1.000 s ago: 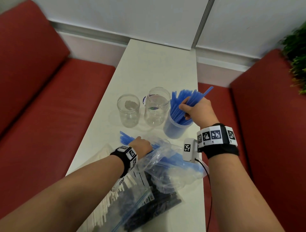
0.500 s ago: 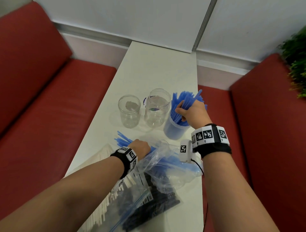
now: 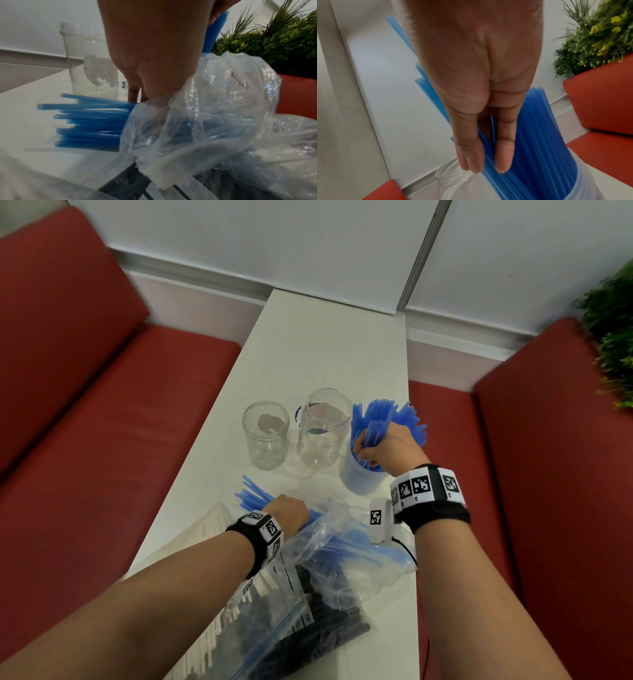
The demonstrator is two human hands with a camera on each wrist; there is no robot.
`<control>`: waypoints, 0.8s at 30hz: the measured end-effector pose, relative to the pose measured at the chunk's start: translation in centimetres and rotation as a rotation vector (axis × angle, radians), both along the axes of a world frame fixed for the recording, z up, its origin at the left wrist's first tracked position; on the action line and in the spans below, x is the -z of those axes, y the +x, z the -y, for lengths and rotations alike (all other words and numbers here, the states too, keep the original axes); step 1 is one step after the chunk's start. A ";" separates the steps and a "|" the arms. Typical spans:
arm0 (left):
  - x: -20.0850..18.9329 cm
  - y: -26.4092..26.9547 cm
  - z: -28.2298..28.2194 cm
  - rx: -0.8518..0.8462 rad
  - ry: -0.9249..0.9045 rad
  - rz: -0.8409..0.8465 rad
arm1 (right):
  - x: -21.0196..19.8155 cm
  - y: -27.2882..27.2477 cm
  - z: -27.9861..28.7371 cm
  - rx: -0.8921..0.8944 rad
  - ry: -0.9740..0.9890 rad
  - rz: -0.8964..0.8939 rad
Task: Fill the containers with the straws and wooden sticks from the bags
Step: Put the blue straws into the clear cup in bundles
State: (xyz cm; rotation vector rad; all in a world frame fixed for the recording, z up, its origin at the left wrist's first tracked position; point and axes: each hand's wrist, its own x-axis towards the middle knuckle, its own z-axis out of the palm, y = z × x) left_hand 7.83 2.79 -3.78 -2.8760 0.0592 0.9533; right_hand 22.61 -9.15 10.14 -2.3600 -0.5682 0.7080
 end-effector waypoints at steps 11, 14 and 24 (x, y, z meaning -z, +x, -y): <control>-0.1 -0.5 0.0 -0.002 -0.019 0.004 | -0.9 -1.1 0.7 0.009 0.069 0.089; -0.2 -0.6 -0.1 0.031 -0.012 0.031 | -2.7 -1.0 1.6 0.040 0.162 0.198; -1.2 -0.8 0.1 -0.012 0.019 0.066 | 3.5 -4.2 0.3 -0.173 -0.298 0.563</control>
